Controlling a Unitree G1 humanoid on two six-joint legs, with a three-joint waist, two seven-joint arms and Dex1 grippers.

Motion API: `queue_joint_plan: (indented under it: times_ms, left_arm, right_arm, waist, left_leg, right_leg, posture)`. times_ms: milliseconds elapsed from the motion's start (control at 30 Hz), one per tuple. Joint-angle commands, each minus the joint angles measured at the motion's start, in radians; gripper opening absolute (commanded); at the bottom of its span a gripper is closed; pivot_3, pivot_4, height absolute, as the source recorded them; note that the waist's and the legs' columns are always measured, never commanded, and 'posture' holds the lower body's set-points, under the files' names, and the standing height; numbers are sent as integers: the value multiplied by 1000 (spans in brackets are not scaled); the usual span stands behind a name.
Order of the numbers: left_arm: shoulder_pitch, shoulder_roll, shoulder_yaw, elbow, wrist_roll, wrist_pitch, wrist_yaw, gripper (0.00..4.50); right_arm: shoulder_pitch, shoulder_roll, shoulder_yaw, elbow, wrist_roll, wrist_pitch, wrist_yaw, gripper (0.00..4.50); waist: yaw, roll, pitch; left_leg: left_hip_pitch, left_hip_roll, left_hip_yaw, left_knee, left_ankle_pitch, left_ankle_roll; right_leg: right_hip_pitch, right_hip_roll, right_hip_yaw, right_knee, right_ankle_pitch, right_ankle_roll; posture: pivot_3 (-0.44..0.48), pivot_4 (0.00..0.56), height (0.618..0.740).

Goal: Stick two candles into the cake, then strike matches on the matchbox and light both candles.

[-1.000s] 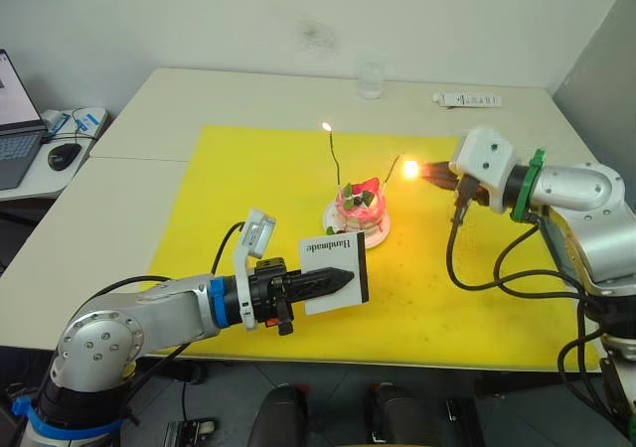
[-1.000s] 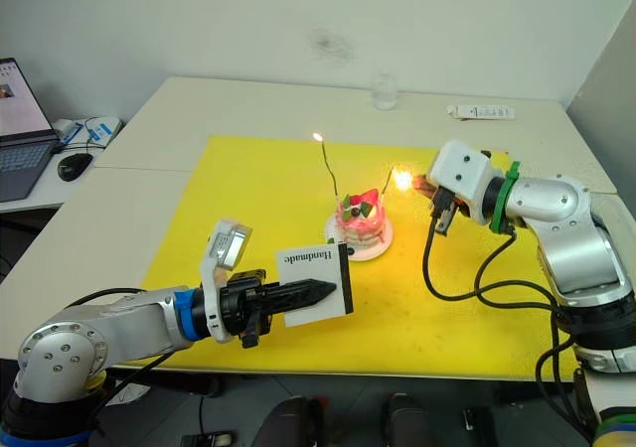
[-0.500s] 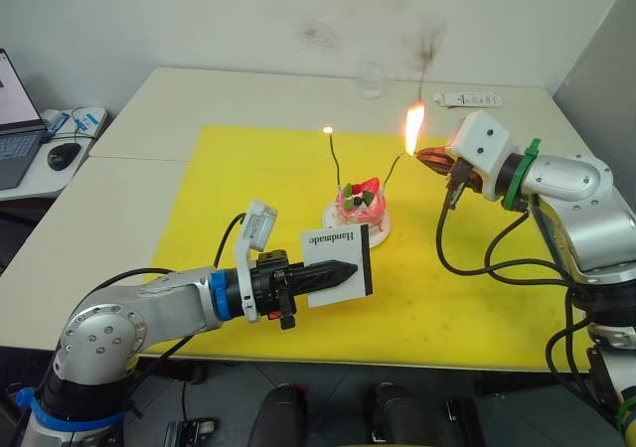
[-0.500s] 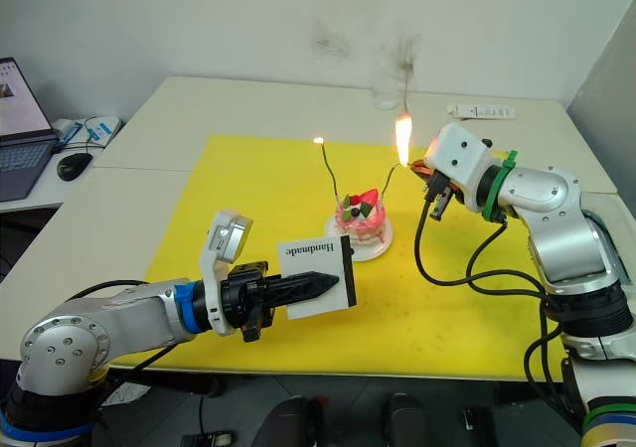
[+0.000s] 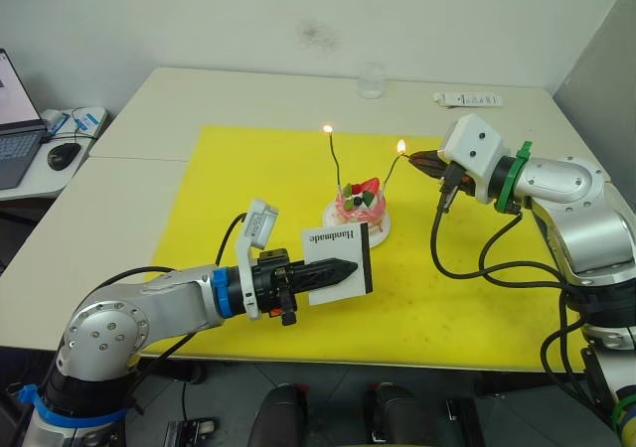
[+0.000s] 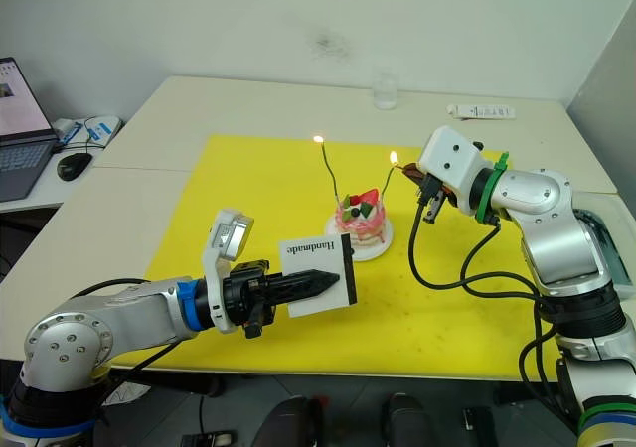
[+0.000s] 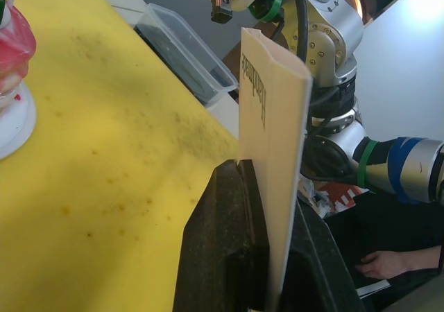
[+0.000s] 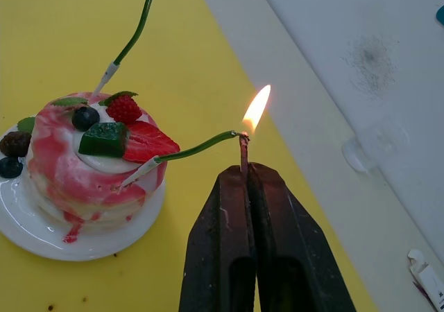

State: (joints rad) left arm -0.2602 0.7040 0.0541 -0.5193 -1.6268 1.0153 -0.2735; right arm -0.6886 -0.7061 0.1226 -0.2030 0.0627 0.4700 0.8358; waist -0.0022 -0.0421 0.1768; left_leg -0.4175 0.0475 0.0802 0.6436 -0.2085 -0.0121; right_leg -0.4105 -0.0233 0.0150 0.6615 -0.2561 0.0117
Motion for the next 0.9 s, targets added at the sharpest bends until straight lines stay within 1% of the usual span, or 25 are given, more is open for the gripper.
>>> queue_joint_plan:
  times_ms: [33, 400, 767, 867, 900]
  left_arm:
    - [-15, -5, 1, -14, -22, -18, -1, 0]
    - [-15, -9, -3, -14, -23, -20, 0, 0]
    - [-19, -10, -13, -18, -13, -18, -13, 0]
    - [-28, -12, -23, -29, 17, -17, -35, 0]
    - [-31, -20, -40, -46, 64, -24, -52, 0]
  right_arm:
    - [-23, -8, -16, -35, 6, 0, 2, 38]
    - [-8, -21, -27, -30, 3, -8, 4, 38]
    - [44, -43, -44, -23, -3, -13, -12, 38]
    - [86, -69, -67, -25, -4, -16, -15, 38]
    - [114, -84, -85, -36, -4, -7, -18, 38]
  waist:
    - [0, 0, 0]
    - [0, 0, 0]
    - [0, 0, 0]
    - [0, 0, 0]
    - [1, 0, 0]
  left_leg:
    - [0, 0, 0, 0, 0, 0]
    - [0, 0, 0, 0, 0, 0]
    - [0, 0, 0, 0, 0, 0]
    - [0, 0, 0, 0, 0, 0]
    - [0, 0, 0, 0, 0, 0]
  right_leg:
    - [0, 0, 0, 0, 0, 0]
    - [0, 0, 0, 0, 0, 0]
    - [0, 0, 0, 0, 0, 0]
    - [0, 0, 0, 0, 0, 0]
    - [0, 0, 0, 0, 0, 0]
  posture:
    - [0, 150, 740]
    - [0, 150, 740]
    - [0, 150, 740]
    - [0, 150, 740]
    - [0, 150, 740]
